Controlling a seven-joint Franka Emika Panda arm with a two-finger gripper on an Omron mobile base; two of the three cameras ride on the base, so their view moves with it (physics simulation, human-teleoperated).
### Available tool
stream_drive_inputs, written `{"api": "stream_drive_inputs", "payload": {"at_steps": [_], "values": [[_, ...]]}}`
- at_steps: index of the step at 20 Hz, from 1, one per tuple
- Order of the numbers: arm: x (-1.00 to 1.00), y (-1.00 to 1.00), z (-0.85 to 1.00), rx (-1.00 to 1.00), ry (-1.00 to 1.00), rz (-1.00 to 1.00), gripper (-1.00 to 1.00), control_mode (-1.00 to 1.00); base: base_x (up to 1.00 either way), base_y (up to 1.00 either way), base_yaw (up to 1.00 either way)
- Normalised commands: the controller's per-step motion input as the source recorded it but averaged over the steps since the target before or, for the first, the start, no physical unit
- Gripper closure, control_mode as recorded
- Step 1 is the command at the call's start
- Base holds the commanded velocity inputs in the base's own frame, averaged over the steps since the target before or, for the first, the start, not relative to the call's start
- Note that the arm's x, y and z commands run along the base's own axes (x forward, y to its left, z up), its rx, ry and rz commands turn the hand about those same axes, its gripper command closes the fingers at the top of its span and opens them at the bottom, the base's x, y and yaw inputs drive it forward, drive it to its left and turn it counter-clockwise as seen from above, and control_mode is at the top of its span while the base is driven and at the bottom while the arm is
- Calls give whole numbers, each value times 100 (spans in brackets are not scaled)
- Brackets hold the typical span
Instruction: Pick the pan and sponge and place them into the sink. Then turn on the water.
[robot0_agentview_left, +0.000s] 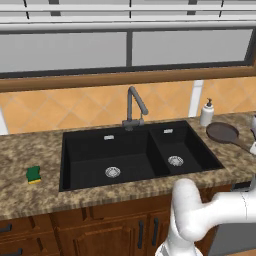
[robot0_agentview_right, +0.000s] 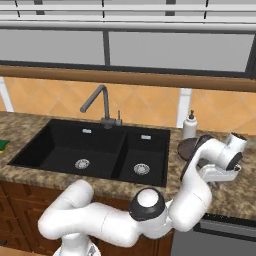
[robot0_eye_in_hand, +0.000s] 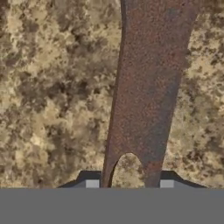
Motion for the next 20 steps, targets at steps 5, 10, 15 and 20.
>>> {"api": "stream_drive_inputs", "payload": {"at_steps": [5, 10, 15, 20], "values": [[-42, 100, -4, -4, -32, -1, 100, -100, 0, 0, 0], [-56, 78, 55, 4, -9, -8, 100, -100, 0, 0, 0], [-67, 34, 93, 19, 12, 0, 100, -100, 0, 0, 0], [-71, 16, 99, 13, 18, 16, 100, -100, 0, 0, 0]]}}
